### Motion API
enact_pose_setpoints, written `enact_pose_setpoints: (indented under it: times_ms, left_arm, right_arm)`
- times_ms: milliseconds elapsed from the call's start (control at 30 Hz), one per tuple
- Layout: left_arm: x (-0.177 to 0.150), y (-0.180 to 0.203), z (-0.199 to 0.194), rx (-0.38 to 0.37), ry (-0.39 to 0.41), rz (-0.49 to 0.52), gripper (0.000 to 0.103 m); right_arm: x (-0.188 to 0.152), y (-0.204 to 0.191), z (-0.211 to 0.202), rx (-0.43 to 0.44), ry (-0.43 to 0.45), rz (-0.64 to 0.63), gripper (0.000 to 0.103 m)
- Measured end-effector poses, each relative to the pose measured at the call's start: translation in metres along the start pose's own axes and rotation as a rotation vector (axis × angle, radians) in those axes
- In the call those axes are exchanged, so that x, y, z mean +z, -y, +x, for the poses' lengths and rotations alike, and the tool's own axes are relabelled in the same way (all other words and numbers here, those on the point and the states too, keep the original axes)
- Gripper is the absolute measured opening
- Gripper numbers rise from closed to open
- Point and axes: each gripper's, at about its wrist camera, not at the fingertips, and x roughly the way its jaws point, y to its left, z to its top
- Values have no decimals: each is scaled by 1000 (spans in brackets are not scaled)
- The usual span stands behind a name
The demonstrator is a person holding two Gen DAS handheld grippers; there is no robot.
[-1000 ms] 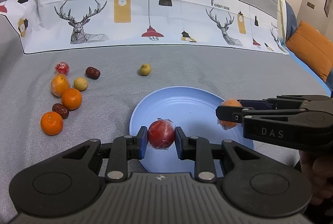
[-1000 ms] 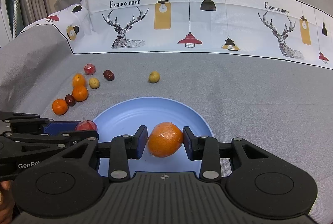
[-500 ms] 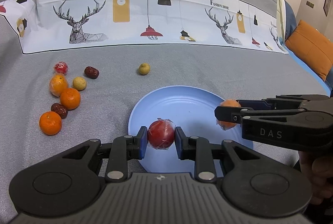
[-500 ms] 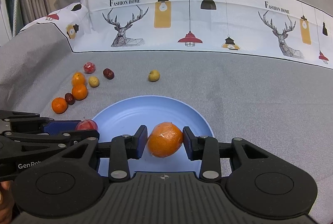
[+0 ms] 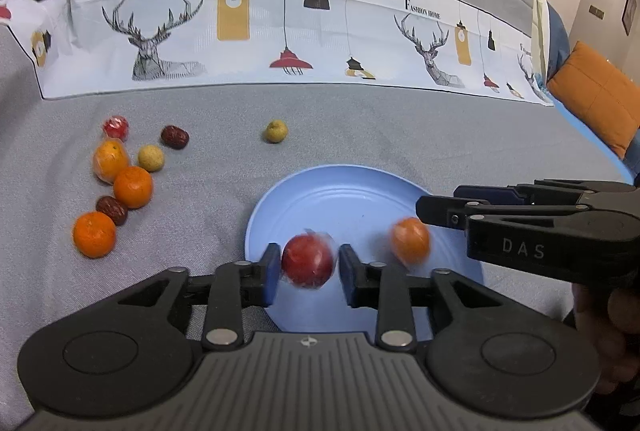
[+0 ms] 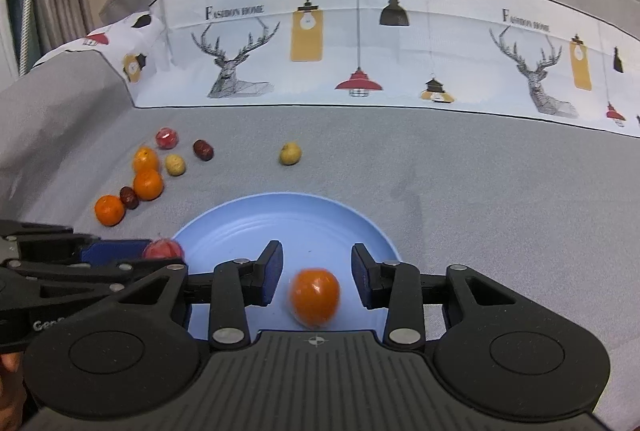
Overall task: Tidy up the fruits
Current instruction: 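Open the right gripper to drop the orange while the left drops the red apple onto the plate, then grasp a tangerine with the left gripper while the right grasps the small yellow fruit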
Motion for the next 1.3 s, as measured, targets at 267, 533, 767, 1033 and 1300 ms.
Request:
enact_pose_setpoints:
  times_ms: [267, 533, 767, 1033, 1300]
  left_arm:
    - [2, -2, -3, 28, 21, -4, 47]
    - [2, -3, -5, 88, 66, -2, 63]
    - [1, 5, -4, 97, 68, 34, 66]
    - [3, 0, -3, 44, 34, 4, 65]
    - [7, 5, -19, -7, 85, 67, 20]
  right_arm:
    - [2, 4, -2, -38, 18, -1, 49]
    - [4, 7, -4, -49, 33, 11, 49]
    - [4, 10, -5, -52, 38, 37, 49]
    - [5, 10, -5, -48, 39, 39, 49]
    - [6, 11, -7, -45, 45, 44, 49]
